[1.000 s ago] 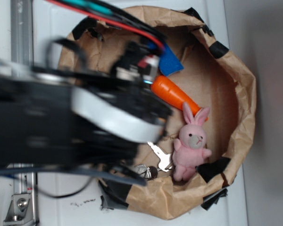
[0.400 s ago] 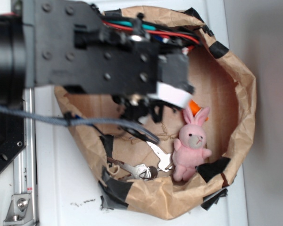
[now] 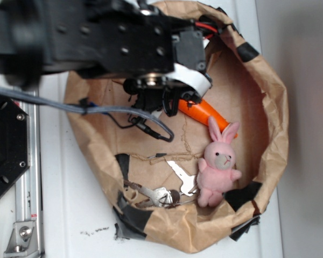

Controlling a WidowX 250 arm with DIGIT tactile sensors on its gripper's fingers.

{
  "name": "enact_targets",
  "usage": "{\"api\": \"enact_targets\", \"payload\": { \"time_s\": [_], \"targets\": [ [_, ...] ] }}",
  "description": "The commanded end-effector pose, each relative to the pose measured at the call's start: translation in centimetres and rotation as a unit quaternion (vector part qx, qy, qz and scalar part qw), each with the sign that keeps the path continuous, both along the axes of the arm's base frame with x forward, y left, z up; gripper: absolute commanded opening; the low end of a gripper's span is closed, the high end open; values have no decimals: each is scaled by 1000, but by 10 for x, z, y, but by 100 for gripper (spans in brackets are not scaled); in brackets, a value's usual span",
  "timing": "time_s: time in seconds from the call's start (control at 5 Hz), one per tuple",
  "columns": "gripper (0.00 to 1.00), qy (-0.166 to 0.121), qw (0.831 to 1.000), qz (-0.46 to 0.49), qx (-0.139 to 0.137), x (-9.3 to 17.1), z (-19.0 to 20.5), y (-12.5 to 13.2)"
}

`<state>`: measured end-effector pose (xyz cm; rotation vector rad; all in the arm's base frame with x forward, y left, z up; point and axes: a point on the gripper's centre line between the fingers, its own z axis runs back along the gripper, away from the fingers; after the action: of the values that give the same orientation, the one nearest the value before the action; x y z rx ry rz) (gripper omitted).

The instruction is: Grab the blue sponge.

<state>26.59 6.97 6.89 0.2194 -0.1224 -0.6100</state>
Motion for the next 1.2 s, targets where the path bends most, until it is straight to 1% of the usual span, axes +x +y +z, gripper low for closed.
{"api": "enact_targets", "payload": {
  "time_s": [0.0, 0.2, 0.4, 0.6, 0.8, 1.0],
  "targets": [
    [100, -14, 999, 3, 31, 13, -3, 5],
    [100, 17, 998, -11, 55, 11, -27, 2],
    [100, 54, 998, -33, 12, 4, -38, -4],
    [100, 77, 997, -29, 5, 4, -54, 0],
    [29, 71, 997, -16, 7, 4, -53, 0],
    [0, 69, 998, -9, 7, 4, -51, 1]
  ]
}}
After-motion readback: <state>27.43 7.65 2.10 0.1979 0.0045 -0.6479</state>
